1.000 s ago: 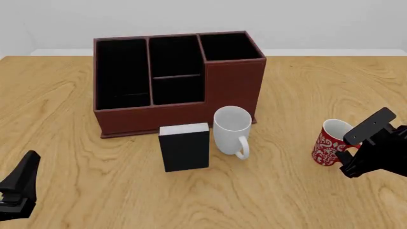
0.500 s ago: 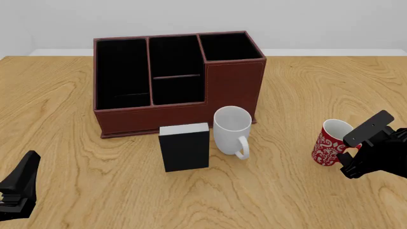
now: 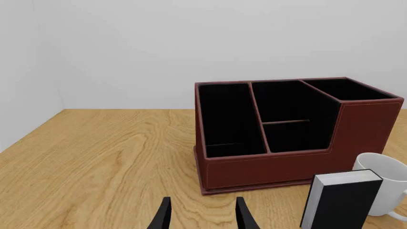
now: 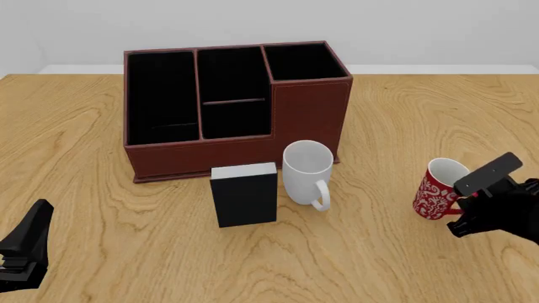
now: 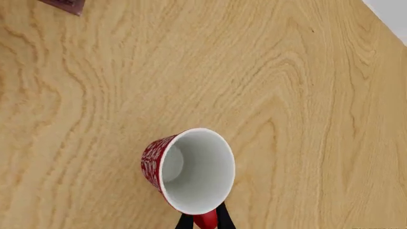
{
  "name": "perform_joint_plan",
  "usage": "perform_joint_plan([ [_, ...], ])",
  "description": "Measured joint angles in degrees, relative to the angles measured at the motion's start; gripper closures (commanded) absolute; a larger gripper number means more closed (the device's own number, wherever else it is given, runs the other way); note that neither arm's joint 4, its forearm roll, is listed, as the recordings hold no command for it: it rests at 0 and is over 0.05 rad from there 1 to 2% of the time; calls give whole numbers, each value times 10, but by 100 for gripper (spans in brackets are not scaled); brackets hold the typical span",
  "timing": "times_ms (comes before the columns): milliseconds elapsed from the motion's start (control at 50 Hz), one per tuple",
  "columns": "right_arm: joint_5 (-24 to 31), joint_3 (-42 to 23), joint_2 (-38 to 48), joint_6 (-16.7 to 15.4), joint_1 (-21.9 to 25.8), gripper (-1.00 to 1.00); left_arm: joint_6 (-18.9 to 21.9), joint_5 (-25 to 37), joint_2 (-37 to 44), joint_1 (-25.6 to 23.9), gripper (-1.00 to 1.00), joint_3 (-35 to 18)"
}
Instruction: Pick up the red mug and place it to the right of the caddy.
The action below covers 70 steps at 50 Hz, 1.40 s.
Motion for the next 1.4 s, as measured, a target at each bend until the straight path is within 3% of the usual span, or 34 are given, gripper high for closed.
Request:
perform_joint_plan([
  [300,-7,5,-5,-9,1,100,0,0,0,0,-100,0],
  [460,10,5,-20,7,6,100,0,0,0,0,-100,0],
  [820,101,-30,-92,75,36,100,0,0,0,0,-100,0],
  [1040,126,-77,-92,111,48,100,0,0,0,0,-100,0],
  [1400,130,-174,-30,226,76,100,0,0,0,0,-100,0],
])
